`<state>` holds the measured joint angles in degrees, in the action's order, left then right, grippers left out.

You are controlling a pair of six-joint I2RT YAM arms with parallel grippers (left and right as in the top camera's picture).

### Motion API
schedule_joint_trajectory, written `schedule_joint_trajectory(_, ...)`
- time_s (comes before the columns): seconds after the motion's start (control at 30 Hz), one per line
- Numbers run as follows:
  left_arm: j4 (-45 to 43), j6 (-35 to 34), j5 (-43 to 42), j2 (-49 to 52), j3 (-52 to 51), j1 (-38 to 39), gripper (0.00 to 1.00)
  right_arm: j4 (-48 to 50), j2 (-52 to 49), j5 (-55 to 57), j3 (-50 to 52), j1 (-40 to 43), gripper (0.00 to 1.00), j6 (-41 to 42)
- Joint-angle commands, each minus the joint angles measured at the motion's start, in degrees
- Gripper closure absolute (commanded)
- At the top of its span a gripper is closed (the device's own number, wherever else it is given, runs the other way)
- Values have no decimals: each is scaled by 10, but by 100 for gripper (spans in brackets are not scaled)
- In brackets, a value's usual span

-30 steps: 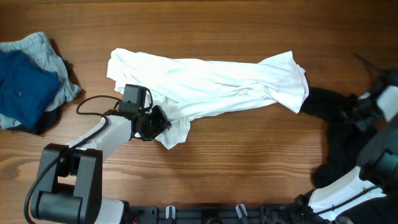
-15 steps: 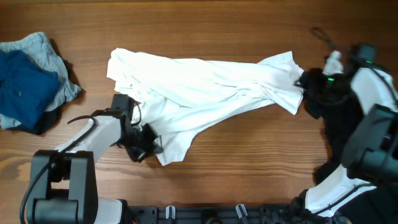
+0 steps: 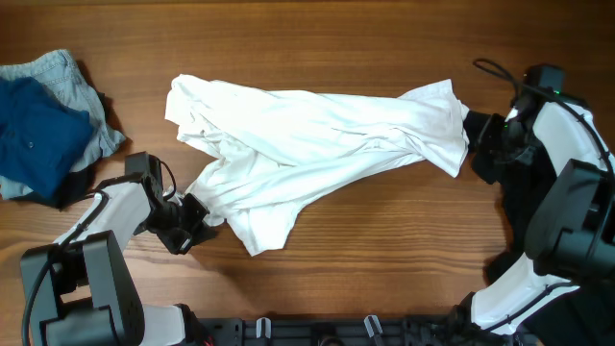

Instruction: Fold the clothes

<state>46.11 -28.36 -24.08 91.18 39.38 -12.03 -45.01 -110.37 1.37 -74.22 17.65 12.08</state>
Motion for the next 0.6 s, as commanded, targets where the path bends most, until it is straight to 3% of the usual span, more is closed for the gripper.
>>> schedule_joint_trajectory(0.0, -9, 11, -5, -7, -4, -2, 96, 58, -63, 17, -1, 27, 41, -33)
schedule_joint_trajectory(0.07, -14, 12, -5, -7, -4, -2, 96, 118, -89, 19, -4, 63, 40, -7)
schedule_joint_trajectory(0.2, -16, 12, -5, -7, -4, -2, 96, 143, -90, -4, -67, 162, 35, 46)
schedule_joint_trajectory(0.27, -16, 12, -5, -7, -4, -2, 96, 120, -90, -59, -125, 199, 33, 44)
schedule_joint_trajectory(0.33, -16, 12, -5, -7, -4, -2, 96, 79, -90, -198, -190, 212, 22, -3)
schedule_joint_trajectory(0.43, -18, 12, -5, -7, -4, -2, 96, 29, -85, -302, -223, 169, 18, -75)
schedule_joint_trajectory(0.57, -17, 12, -5, -7, -4, -2, 96, -45, -87, -242, -206, 45, 13, -144)
